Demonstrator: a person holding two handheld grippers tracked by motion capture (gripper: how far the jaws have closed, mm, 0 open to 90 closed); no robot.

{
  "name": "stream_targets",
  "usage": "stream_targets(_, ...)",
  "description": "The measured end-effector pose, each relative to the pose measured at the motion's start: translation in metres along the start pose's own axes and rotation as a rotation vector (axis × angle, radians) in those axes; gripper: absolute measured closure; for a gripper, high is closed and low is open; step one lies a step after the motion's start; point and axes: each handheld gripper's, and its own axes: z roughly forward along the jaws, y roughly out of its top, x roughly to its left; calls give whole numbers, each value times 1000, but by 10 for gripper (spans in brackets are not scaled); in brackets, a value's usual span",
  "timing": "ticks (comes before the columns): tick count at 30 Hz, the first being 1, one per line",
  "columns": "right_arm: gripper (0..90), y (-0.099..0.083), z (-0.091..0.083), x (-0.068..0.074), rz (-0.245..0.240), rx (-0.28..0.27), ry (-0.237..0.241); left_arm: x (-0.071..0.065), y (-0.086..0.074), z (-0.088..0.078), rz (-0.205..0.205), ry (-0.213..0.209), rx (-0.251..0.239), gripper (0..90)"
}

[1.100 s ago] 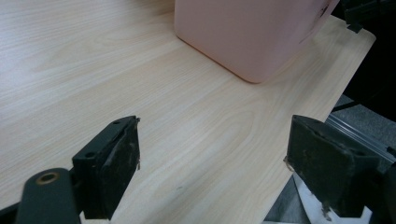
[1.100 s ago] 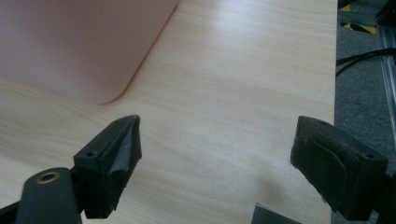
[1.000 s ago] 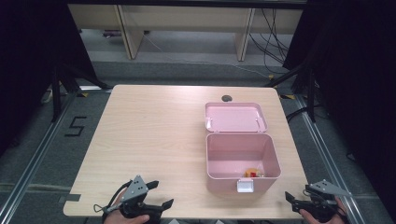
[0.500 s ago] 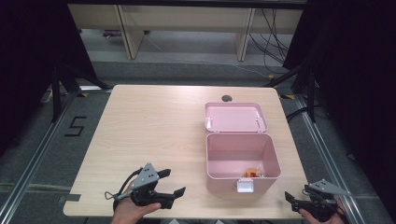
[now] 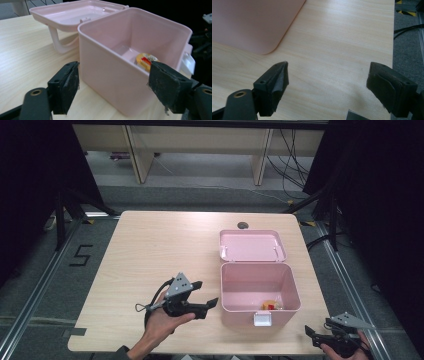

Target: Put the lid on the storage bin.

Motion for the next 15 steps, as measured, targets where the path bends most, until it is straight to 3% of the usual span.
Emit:
stream_targets(2, 180, 0, 0, 0, 1, 1, 0, 3, 8, 11, 2, -2, 8, 264)
stream_targets(3, 180, -1, 2, 1, 20, 1, 36, 3, 9, 15, -1, -6, 9, 267)
stream_targets(5, 181, -1, 2, 0, 19, -1, 35, 4, 11, 17, -1, -6, 12, 274)
stream_targets(6, 180, 0, 0, 0, 0, -3, 0, 5, 12, 21, 2, -7, 20, 277)
stream_targets(8, 181, 0, 0, -1, -4, 1, 3, 8, 14, 27, -4, -10, 24, 288)
stream_targets(9, 181, -1, 1, 2, 38, -5, 14, 11, 16, 33, -7, -4, 26, 295)
stream_targets(10, 181, -1, 1, 2, 38, -5, 14, 11, 16, 33, -7, -4, 26, 302)
stream_targets(11, 181, 0, 0, -1, 0, -2, 0, 14, 18, 38, -13, 6, 31, 310)
stream_targets(15, 181, 0, 1, -1, -2, -5, 1, 24, 22, 49, -22, 25, 23, 360)
